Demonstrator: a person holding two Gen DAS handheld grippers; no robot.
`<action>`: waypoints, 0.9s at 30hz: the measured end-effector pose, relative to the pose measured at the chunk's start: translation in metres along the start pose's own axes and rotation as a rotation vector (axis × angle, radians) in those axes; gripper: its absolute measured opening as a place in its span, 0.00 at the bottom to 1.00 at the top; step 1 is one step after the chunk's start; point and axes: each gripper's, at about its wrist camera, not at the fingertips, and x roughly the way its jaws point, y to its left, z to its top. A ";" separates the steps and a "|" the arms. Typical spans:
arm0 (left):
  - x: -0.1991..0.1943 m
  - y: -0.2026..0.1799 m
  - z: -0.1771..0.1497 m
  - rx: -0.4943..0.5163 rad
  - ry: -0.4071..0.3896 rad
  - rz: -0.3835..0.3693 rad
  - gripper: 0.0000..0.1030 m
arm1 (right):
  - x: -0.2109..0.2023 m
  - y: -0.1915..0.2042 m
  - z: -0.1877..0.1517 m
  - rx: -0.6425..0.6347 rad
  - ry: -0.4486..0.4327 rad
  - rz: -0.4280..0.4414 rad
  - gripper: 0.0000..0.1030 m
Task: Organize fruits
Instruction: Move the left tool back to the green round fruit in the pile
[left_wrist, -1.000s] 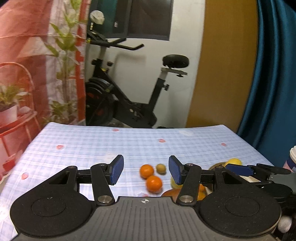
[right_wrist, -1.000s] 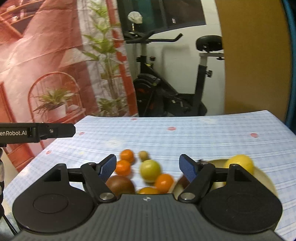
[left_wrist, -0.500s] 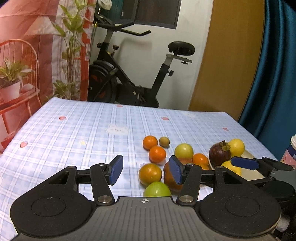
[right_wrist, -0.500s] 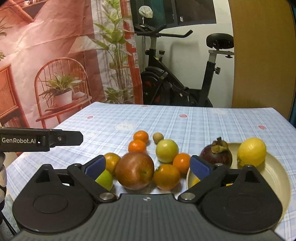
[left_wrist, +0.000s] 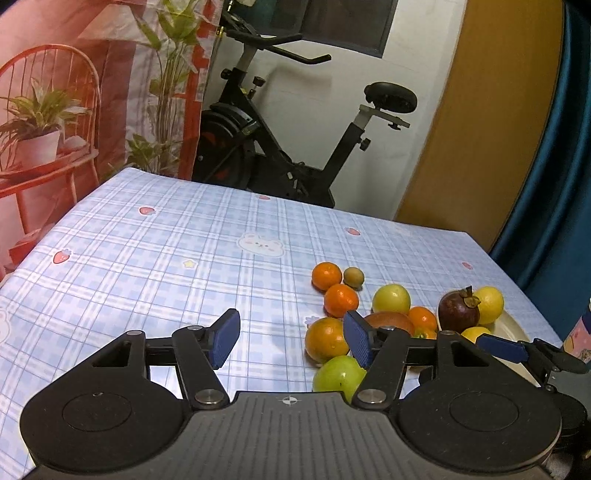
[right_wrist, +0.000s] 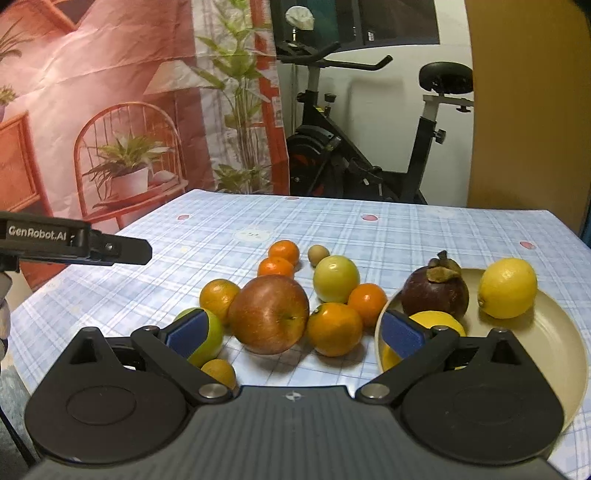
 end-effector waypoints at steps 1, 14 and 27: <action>0.001 -0.001 -0.001 0.008 0.001 0.001 0.63 | 0.001 0.001 -0.001 -0.001 0.001 0.000 0.99; 0.006 -0.006 -0.007 0.046 0.025 -0.013 0.62 | 0.010 0.006 -0.010 -0.021 0.062 0.066 0.97; 0.030 -0.008 -0.020 -0.018 0.165 -0.132 0.61 | 0.014 0.020 -0.017 -0.103 0.095 0.131 0.85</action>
